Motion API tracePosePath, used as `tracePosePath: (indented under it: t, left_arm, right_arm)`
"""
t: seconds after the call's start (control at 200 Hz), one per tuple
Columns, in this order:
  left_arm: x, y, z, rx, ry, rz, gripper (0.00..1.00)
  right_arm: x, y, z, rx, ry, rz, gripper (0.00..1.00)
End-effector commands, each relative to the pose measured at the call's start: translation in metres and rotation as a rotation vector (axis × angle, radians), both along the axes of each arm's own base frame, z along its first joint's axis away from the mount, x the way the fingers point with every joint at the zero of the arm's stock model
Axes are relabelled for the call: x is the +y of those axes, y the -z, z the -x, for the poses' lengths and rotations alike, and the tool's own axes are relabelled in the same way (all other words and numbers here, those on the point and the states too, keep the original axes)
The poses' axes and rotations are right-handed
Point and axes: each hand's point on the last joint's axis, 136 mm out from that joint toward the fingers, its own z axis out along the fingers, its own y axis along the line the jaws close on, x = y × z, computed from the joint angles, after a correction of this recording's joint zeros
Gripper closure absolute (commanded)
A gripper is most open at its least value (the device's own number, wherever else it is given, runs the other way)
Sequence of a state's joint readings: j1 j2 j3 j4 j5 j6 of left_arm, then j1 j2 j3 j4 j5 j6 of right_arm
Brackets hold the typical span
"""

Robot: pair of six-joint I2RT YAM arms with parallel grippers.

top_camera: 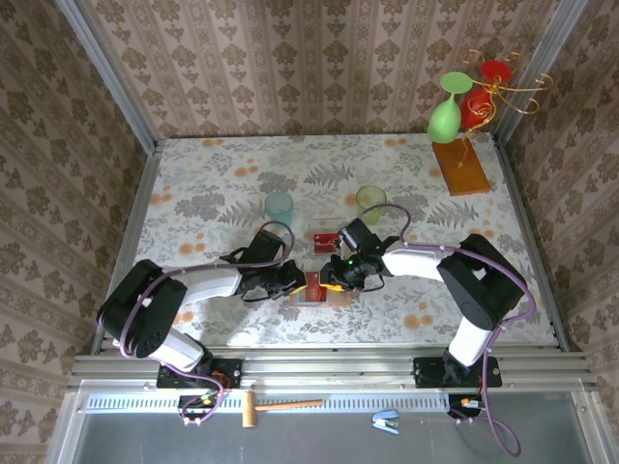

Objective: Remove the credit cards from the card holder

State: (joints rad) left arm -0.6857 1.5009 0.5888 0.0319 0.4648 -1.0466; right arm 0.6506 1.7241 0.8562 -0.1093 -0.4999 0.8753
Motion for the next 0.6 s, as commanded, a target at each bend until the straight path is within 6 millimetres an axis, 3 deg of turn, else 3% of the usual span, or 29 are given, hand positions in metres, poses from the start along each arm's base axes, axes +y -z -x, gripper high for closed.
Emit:
tracePosePath:
  t: [0.0,0.595]
  left_arm:
    - [0.0062,0.0099,0.0057,0.018,0.006,-0.025,0.89]
    - [0.0065,0.0097,0.0046,0.024,0.008,-0.043,0.9]
  right_arm:
    - [0.0016,0.0061,0.0029,0.031,0.005,-0.027,0.75]
    - [0.0055,0.0085,0.0022,0.031,0.021,-0.105,0.79]
